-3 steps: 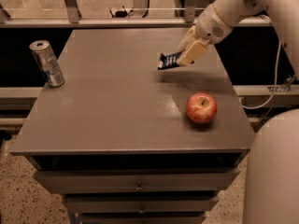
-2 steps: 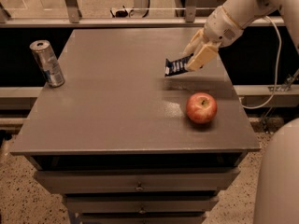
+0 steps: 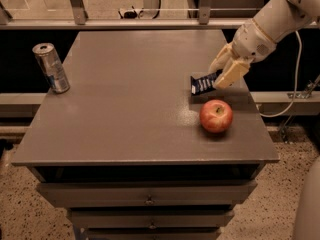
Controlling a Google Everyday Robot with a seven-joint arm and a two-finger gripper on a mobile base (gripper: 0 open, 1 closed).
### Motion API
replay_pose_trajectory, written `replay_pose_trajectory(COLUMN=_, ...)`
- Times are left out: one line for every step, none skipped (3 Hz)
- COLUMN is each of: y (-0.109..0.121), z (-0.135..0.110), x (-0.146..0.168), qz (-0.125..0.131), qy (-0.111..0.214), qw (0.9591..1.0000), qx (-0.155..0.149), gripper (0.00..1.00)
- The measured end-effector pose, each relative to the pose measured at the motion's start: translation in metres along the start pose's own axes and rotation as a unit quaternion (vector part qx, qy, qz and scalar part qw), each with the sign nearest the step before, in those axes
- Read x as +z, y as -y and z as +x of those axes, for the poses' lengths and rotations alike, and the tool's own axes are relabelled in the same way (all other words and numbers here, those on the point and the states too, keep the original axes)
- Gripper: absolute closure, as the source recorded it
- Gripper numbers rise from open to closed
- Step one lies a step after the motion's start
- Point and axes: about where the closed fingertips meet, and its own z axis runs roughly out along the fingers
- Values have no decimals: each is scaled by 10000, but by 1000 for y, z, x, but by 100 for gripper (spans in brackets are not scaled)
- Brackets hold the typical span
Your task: Move rxbar blueberry near apple
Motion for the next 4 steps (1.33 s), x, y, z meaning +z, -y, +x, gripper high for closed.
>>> replay_pose_trajectory(y=-16, z=26, x=-1, qz=-101, qy=-200, qw=9997, qx=-54, gripper=100)
replay_pose_trajectory(y=-26, z=37, x=-4, qz=-174, qy=-303, qw=9993, qx=-122, gripper=100)
replay_pose_trajectory(y=-33, z=50, x=-8, qz=-207, qy=-500, qw=9984, qx=-155, gripper=76)
replay_pose_trajectory(y=-36, z=57, x=-11, qz=-211, qy=-623, qw=9977, qx=-182, gripper=53)
